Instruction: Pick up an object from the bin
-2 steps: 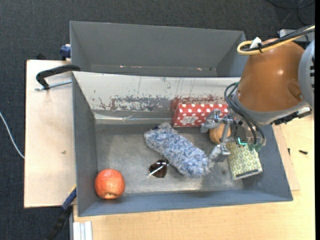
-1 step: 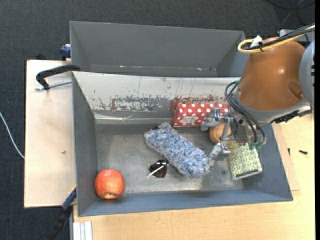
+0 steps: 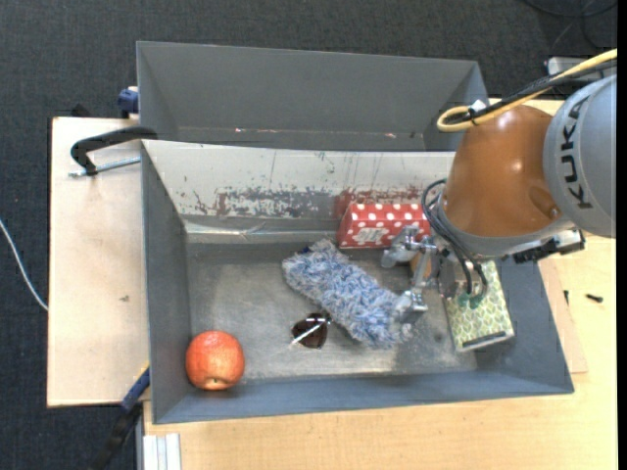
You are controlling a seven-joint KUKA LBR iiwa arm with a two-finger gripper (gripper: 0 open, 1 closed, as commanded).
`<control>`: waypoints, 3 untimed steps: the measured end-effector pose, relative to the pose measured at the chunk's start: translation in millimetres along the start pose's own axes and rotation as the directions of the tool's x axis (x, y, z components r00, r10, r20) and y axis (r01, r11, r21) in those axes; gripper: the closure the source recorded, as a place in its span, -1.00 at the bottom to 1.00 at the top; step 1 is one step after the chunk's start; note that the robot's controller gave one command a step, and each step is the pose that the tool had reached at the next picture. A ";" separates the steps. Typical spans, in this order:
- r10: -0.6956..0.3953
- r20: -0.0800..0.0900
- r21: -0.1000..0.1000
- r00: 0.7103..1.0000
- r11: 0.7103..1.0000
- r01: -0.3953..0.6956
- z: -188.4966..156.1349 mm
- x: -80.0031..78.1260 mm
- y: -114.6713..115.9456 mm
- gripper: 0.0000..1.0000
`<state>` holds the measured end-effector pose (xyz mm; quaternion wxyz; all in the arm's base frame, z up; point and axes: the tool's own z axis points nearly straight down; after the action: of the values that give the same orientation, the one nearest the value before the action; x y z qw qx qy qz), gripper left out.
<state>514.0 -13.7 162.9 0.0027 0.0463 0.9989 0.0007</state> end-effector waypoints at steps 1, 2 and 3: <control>0.097 -0.006 0.001 0.995 0.995 -0.097 23.8 -5.9 -0.4 -1.00; 0.352 -0.001 0.001 0.936 0.936 -0.352 25.0 -30.6 -3.4 -1.00; 0.222 -0.002 0.001 0.975 0.975 -0.222 75.6 -18.1 1.7 -1.00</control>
Offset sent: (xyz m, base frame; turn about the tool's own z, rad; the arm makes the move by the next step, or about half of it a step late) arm 0.0358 -0.0084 -0.0270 0.3800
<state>532.5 -13.6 87.3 0.0014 0.1578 0.9875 0.0006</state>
